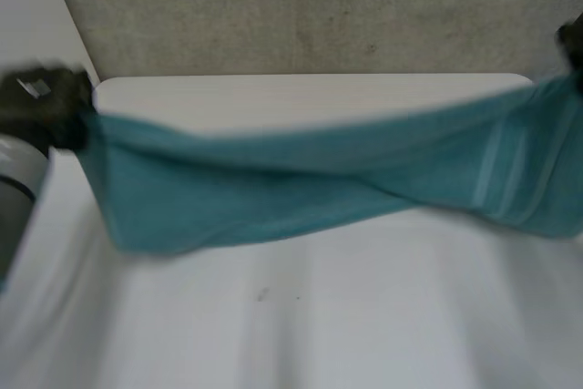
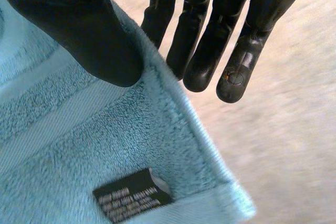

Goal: Fold the laundry

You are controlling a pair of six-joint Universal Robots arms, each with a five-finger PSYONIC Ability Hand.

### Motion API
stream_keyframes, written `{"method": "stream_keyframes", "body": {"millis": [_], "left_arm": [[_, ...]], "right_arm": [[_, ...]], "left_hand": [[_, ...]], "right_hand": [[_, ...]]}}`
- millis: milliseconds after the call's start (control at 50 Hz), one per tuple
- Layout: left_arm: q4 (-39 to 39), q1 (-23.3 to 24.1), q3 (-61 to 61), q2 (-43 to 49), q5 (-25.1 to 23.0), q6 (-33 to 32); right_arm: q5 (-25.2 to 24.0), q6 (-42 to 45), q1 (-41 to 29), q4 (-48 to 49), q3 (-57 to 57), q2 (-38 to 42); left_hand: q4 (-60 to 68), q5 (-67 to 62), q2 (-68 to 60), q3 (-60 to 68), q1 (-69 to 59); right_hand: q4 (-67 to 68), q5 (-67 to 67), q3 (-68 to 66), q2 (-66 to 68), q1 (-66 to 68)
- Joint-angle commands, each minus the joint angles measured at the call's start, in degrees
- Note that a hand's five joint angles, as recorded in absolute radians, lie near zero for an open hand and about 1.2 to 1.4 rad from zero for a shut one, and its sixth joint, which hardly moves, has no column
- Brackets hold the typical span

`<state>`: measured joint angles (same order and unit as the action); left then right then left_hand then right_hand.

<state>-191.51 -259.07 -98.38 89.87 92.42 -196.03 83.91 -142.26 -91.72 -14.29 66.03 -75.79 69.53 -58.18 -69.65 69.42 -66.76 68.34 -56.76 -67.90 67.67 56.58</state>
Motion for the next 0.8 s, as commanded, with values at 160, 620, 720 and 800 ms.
{"method": "stream_keyframes", "body": {"millis": [160, 620, 720, 800], "left_arm": [[16.59, -4.25, 19.36, -8.06, -5.13, -0.75], [17.57, -1.53, 35.41, 31.04, -5.41, -1.37], [10.80, -0.12, 47.22, 35.02, -4.97, -1.72], [-6.28, 0.40, 54.42, 34.50, -3.22, -2.07]], "right_arm": [[-2.69, 2.95, 3.57, -13.66, -14.61, -10.34], [1.24, 8.22, -3.81, -5.86, -20.91, 22.68], [6.52, 8.23, -6.62, 4.33, -37.49, 27.97], [7.76, 7.87, -7.33, 13.15, -47.40, 28.77]], "left_hand": [[10.47, -11.82, -10.35, 10.58, -13.24], [10.47, -11.82, -10.35, 10.58, -13.24], [10.47, -11.82, -10.35, 10.58, -13.24], [10.47, -11.82, -10.35, 10.58, -13.24]], "right_hand": [[11.66, -13.24, -12.10, 12.33, 23.42], [11.66, -13.24, -12.10, 12.33, 23.42], [11.66, -13.24, -12.10, 12.33, 23.42], [11.66, -13.24, -12.10, 12.33, 23.42]]}}
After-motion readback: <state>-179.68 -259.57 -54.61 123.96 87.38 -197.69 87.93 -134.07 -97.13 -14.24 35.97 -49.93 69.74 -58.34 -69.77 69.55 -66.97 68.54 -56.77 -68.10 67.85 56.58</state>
